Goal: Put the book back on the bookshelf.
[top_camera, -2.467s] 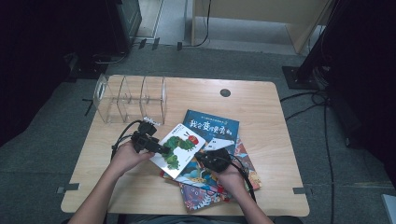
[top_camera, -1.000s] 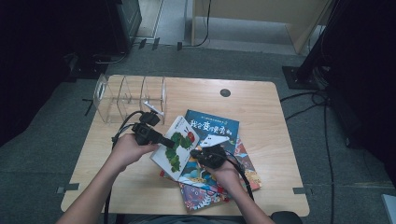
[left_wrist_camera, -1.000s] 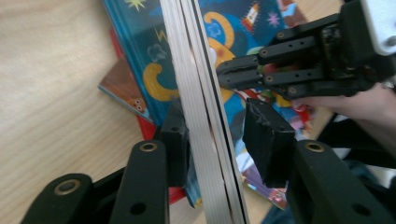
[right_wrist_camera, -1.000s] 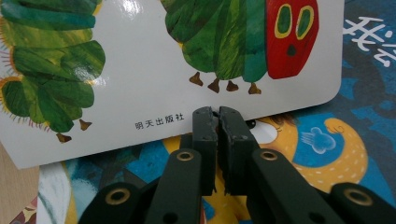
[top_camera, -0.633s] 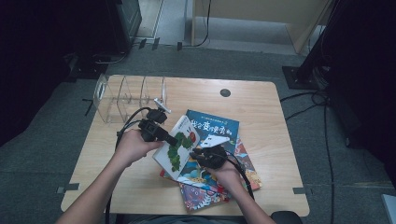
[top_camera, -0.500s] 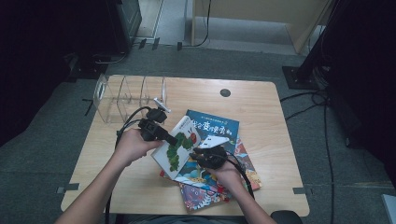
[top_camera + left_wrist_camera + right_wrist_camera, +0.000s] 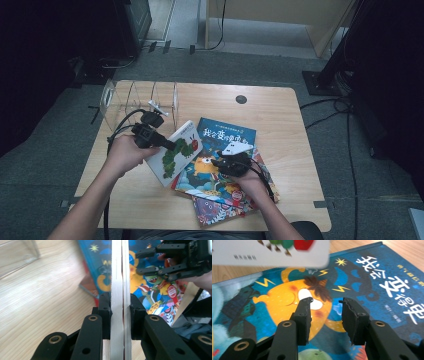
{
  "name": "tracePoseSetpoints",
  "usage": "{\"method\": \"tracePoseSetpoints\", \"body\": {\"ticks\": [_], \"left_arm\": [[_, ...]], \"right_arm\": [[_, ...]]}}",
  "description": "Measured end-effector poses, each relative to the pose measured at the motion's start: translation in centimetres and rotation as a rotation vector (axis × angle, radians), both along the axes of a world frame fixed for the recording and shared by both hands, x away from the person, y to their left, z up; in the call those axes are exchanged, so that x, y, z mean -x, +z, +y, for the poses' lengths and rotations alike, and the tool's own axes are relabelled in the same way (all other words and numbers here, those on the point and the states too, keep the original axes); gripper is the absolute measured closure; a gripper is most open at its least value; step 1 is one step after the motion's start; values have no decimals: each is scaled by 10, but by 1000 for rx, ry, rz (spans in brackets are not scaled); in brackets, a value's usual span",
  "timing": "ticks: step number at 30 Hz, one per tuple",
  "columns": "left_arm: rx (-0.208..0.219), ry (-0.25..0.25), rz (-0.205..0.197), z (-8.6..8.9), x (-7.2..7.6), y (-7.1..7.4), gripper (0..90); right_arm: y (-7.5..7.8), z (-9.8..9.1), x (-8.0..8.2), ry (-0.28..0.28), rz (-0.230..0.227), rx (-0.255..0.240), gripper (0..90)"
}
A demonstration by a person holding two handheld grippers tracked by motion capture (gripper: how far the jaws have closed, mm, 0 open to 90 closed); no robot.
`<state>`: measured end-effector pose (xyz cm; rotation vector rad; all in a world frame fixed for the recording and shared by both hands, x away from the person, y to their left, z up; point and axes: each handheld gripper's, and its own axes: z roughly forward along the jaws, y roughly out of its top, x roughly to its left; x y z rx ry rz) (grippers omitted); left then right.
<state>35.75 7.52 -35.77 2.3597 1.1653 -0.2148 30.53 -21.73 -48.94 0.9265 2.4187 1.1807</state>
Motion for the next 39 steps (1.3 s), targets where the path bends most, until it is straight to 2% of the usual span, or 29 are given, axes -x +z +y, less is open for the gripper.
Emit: {"method": "tracePoseSetpoints", "body": {"ticks": [3,9,12,17,19,21,22,24,26,27,28,30,31,32,33,35,39], "left_arm": [[-14,30,-22,11,2,3,773],[-36,92,-14,28,2,2,773],[-34,107,-11,33,2,2,773],[-37,164,-6,44,2,1,773],[-43,195,10,49,1,0,773],[-46,204,15,50,1,-1,773],[-47,237,25,53,-1,-3,773],[-55,270,36,56,-4,-4,774],[-60,302,41,57,-7,-5,773],[-60,302,41,57,-7,-5,773],[-52,334,54,57,-11,-5,773],[-47,360,56,56,-15,-5,774],[-47,360,56,56,-15,-5,773],[-62,383,51,53,-19,-4,774],[-62,383,51,53,-19,-4,773],[-95,390,47,46,-23,-4,773],[-106,410,53,39,-30,-5,774]], "right_arm": [[-2,-1,-2,-13,-19,2,549],[-4,0,-9,-18,17,16,490],[-3,0,-11,-16,8,25,477],[-5,-1,-15,-11,13,5,462],[-5,-1,-16,-4,15,7,461],[-5,-1,-17,-1,17,7,460],[-5,-1,-18,-1,17,7,460],[-5,-1,-18,-1,17,8,460],[-5,-1,-19,0,18,9,460],[-5,-1,-19,0,18,9,460],[-5,-1,-19,0,17,9,461],[-5,-1,-19,-2,19,9,461],[-5,0,-19,-2,18,9,461],[-5,0,-19,-2,18,9,460],[-5,0,-19,-2,18,9,460],[-5,0,-19,-3,17,9,461],[-5,0,-18,-2,16,7,461]]}}
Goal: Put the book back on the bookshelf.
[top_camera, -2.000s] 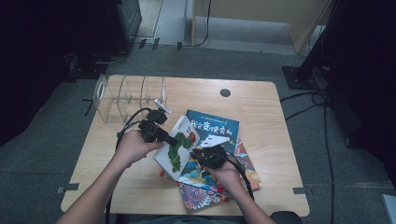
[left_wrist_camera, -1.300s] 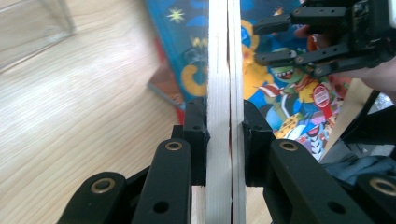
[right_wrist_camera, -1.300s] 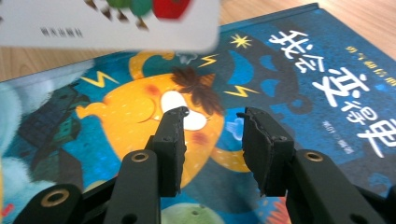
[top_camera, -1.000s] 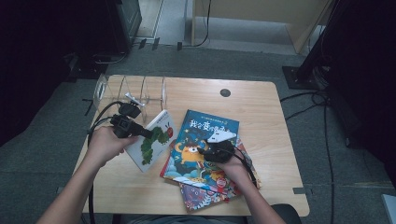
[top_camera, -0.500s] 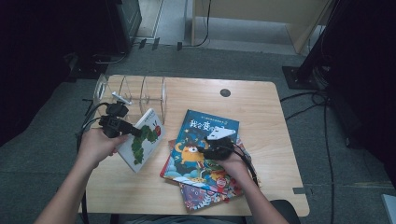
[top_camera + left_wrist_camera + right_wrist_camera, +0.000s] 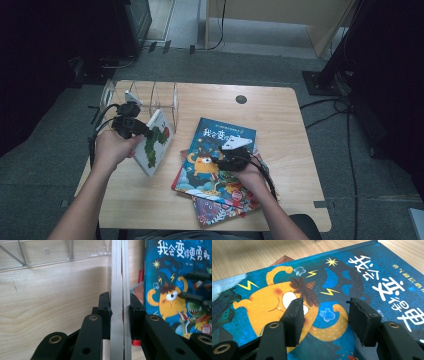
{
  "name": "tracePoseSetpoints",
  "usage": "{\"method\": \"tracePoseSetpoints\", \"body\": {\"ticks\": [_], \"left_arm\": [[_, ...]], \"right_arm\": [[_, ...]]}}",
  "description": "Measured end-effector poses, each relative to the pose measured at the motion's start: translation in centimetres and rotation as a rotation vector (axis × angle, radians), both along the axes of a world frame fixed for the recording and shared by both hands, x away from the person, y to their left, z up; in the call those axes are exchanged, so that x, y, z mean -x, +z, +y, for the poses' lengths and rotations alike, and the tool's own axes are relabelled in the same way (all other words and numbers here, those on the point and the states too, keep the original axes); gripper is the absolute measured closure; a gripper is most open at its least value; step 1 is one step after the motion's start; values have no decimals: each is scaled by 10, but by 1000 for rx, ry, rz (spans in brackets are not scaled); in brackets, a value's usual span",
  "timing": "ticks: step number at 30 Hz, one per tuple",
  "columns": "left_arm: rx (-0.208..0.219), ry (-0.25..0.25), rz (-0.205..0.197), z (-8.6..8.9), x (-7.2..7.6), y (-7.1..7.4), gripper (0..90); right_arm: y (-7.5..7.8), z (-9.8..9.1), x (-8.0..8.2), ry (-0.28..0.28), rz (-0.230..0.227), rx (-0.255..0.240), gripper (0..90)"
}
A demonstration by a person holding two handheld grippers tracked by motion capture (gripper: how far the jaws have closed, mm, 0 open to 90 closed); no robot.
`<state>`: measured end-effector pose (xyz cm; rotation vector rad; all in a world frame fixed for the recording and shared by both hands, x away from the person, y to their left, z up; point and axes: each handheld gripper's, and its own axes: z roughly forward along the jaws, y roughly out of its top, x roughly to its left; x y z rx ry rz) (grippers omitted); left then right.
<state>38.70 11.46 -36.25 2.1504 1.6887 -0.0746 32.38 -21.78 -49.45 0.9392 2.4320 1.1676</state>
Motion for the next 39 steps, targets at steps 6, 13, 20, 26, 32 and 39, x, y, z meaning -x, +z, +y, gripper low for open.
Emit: {"method": "tracePoseSetpoints", "body": {"ticks": [6,13,20,26,32,39], "left_arm": [[-22,13,-5,-10,-6,0,774],[-33,32,4,-15,-15,3,774],[-46,66,-10,-22,-22,6,773],[-61,86,-29,-28,-29,10,773],[-65,124,-29,-31,-39,12,774],[-58,157,-14,-34,-52,9,773]], "right_arm": [[0,0,0,0,-1,-2,461],[-1,-1,1,-2,-5,-3,462],[-1,-2,1,-3,-9,-6,464],[-1,-2,1,-3,-10,-6,464],[-1,-2,1,-3,-9,-7,464],[-2,-3,1,-5,-10,-13,480]]}}
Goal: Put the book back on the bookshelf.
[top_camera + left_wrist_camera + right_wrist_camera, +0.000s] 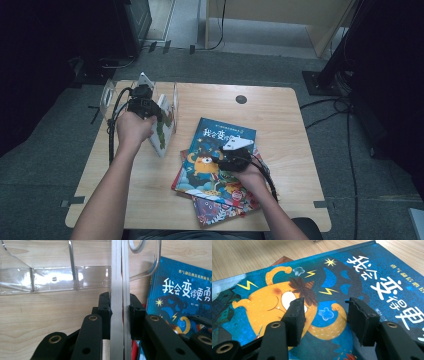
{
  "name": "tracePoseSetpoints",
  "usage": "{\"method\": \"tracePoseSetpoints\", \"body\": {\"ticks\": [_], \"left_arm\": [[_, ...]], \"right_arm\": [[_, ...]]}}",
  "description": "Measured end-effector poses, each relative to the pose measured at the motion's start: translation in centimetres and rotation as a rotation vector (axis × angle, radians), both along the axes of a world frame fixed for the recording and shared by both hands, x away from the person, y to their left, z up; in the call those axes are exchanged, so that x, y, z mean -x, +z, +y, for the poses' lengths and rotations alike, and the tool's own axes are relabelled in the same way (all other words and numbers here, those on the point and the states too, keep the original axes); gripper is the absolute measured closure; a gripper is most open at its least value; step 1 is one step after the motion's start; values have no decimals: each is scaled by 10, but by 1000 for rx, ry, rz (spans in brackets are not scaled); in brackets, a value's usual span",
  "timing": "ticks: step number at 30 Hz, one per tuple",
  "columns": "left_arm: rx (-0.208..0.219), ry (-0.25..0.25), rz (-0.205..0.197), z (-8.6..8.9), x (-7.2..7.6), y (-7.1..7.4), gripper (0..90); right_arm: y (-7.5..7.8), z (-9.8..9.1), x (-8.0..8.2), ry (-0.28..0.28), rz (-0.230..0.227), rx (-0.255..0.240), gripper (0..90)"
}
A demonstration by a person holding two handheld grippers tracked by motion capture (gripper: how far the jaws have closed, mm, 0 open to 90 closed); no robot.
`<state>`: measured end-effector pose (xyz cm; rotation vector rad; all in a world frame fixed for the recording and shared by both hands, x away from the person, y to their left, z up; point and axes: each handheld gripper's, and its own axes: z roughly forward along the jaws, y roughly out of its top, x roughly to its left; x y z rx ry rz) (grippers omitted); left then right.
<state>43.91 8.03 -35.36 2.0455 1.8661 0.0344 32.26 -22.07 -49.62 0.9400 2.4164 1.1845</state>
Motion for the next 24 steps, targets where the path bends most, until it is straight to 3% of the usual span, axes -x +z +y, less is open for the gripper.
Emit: {"method": "tracePoseSetpoints", "body": {"ticks": [24], "left_arm": [[-34,37,-33,-10,-45,-4,772]], "right_arm": [[-1,0,0,2,-5,-4,494]]}}
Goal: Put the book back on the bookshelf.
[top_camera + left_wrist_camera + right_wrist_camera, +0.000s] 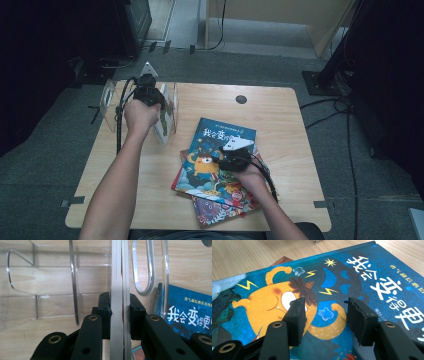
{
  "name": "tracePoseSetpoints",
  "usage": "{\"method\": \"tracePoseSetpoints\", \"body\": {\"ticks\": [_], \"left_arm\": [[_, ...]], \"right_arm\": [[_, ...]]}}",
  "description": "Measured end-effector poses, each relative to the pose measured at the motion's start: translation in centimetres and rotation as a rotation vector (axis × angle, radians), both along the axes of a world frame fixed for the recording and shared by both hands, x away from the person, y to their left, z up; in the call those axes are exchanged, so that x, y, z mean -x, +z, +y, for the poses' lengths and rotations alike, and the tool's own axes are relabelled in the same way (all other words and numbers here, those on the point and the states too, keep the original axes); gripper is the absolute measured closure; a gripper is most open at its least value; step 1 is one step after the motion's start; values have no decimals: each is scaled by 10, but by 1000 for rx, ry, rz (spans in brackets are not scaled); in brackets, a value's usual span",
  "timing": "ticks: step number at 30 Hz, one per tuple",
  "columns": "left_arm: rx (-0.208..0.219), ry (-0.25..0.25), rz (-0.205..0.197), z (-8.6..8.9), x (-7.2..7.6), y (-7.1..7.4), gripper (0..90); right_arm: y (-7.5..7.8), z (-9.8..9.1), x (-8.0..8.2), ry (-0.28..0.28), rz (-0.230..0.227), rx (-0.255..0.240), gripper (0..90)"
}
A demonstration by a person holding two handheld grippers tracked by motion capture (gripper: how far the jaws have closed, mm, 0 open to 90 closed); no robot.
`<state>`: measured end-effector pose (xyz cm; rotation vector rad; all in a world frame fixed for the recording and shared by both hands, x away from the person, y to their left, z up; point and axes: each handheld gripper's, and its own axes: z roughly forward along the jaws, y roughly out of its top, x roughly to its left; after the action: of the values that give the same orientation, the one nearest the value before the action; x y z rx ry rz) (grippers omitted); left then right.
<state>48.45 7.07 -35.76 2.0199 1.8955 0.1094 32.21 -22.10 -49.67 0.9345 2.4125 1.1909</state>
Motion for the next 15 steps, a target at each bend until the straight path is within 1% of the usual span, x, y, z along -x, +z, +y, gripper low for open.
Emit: {"method": "tracePoseSetpoints", "body": {"ticks": [1,8,13,15], "left_arm": [[9,2,-2,0,-3,0,771],[7,4,-4,0,-11,-3,770],[11,3,-15,0,-15,-7,769],[5,0,-8,-1,-16,-10,768]], "right_arm": [[0,0,0,0,0,-1,496],[-1,-1,1,-3,-3,-7,501],[-1,-1,1,-3,-2,-9,501],[-1,-1,1,-3,-2,-9,501]]}}
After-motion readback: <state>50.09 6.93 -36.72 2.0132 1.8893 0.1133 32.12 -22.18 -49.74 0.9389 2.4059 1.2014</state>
